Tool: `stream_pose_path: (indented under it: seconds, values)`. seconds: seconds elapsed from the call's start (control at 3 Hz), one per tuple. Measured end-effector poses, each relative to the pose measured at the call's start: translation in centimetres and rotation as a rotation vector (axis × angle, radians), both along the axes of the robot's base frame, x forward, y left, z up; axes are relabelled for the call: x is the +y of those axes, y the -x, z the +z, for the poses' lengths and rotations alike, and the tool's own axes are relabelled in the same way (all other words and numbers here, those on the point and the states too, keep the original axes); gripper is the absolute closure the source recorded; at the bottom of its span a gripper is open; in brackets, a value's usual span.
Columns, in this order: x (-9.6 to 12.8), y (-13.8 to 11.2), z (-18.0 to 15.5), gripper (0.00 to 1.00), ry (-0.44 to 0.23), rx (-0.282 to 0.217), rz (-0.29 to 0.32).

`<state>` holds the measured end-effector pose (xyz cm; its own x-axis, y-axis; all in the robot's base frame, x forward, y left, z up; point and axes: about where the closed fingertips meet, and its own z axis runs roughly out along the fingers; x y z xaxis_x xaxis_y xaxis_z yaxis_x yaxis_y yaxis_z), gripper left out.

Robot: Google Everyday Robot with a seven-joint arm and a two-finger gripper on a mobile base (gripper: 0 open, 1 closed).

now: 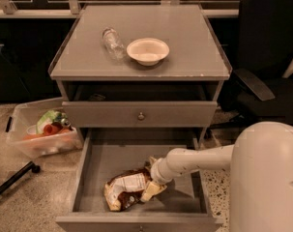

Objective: Pick brown chip bag from middle drawer and place on counter

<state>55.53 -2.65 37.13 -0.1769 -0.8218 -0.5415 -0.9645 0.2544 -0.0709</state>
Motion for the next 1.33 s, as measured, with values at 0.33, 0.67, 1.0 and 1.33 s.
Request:
stream_pose_path:
  seconds: [0.33, 0.67, 1.0, 1.33]
  values:
    - [-0.9, -0.1, -2.3, 0.15, -0.004, -0.012, -0.032]
    - [-1.9, 0.1, -1.7, 0.39, -0.035, -0.066, -0.070]
    - [-2.7, 0.7, 0.8, 0.62, -0.088, -0.143, -0.092]
    - [-3.3, 1.5, 5.0, 0.85, -0.153, -0.222, -0.092]
